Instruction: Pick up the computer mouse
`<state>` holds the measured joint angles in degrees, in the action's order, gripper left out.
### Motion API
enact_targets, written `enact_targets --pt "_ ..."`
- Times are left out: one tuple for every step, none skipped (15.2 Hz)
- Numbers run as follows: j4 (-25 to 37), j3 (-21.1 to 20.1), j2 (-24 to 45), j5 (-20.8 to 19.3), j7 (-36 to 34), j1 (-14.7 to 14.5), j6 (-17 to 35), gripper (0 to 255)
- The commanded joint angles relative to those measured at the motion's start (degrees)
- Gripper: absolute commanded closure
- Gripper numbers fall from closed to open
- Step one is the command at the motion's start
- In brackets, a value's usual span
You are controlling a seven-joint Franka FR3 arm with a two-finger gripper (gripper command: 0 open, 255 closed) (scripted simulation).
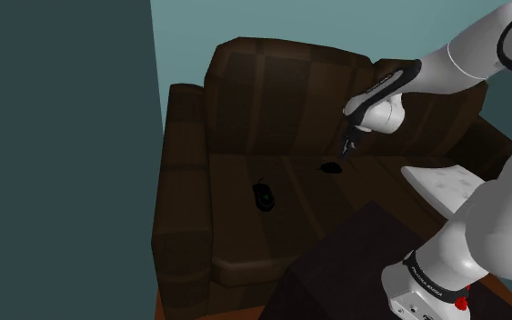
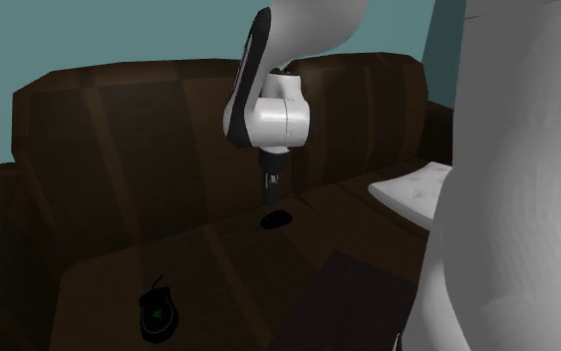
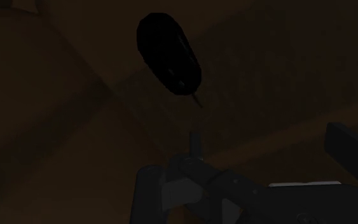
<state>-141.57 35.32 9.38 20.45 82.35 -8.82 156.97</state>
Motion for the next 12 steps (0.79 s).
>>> enact_targets --pt "3.3 -3.4 5.9 7.7 9.1 3.6 1.1 0" --pt "5.1 -5.4 8.5 10.0 12.1 5.7 1.5 0" --pt "7.0 -7.2 10.9 11.8 14.9 7.6 1.8 0" --pt "8.9 -8.8 13.3 13.3 17.4 9.5 2.1 0" --pt "10.8 -10.4 15.7 14.5 19.6 11.2 2.3 0" --pt "12.8 -11.7 18.0 15.4 21.5 12.8 2.6 0" --pt "14.8 -13.0 20.3 16.1 23.3 14.2 2.8 0" --pt "16.9 -14.1 22.5 16.6 24.8 15.6 3.0 0" --pt "18.8 -15.0 24.4 16.8 26.0 16.7 3.1 0" --pt "19.0 -15.6 25.1 17.3 26.5 17.2 3.6 0" --pt "19.3 -16.2 25.8 17.8 26.9 17.7 4.1 0" --pt "19.6 -16.8 26.5 18.3 27.3 18.2 4.6 0"
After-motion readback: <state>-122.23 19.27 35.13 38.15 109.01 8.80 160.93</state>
